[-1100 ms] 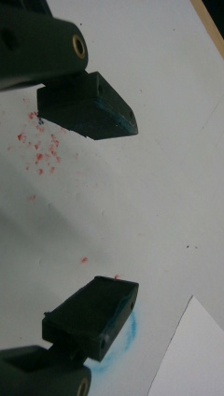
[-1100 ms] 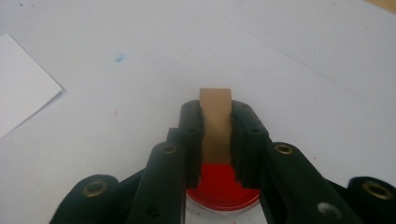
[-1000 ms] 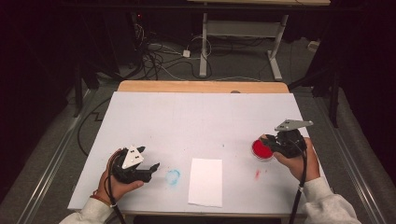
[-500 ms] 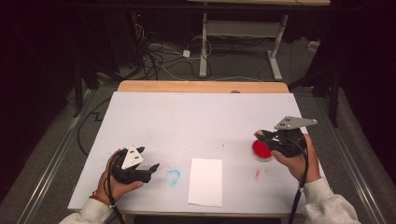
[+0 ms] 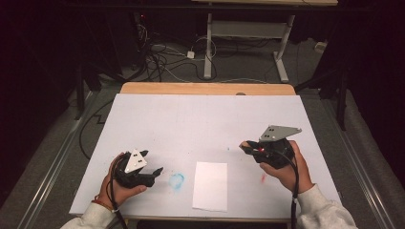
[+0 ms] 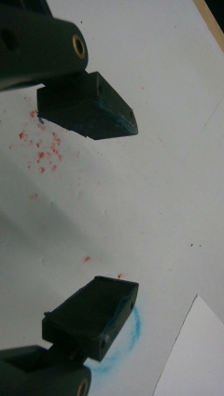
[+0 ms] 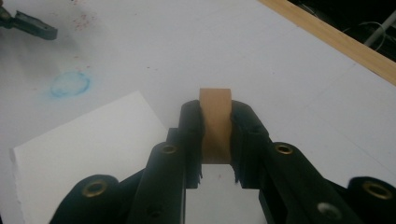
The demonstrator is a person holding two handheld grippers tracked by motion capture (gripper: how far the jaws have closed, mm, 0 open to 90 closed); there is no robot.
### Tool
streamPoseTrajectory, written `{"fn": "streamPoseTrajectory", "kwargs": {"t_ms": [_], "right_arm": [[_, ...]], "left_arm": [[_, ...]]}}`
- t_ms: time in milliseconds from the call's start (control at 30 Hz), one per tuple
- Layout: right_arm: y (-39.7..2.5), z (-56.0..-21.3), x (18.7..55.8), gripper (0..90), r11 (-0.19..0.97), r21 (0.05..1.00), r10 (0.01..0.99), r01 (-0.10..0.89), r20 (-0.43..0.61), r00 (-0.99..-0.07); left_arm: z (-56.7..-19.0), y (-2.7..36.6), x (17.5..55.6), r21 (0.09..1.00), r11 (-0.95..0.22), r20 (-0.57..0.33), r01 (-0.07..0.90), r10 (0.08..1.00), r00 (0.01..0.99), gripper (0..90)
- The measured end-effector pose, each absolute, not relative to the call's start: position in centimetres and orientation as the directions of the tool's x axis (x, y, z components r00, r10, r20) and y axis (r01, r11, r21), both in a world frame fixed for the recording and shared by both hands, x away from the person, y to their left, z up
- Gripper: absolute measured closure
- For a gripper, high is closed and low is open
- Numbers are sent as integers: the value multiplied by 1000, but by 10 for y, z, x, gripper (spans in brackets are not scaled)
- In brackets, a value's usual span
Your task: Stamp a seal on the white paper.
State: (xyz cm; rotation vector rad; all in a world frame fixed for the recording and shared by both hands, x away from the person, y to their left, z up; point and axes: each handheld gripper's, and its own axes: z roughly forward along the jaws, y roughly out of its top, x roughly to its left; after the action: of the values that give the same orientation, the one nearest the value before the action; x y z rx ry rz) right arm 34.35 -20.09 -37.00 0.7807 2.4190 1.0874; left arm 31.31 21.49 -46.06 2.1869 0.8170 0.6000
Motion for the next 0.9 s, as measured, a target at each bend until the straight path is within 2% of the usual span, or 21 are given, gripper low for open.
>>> {"fn": "streamPoseTrajectory", "kwargs": {"t_ms": [900], "right_arm": [[-126, -404, 317, 759, 697, 676, 413, 239, -106, -905]], "left_arm": [[-460, 215, 313, 753, -544, 169, 370, 703, 691, 210]]}}
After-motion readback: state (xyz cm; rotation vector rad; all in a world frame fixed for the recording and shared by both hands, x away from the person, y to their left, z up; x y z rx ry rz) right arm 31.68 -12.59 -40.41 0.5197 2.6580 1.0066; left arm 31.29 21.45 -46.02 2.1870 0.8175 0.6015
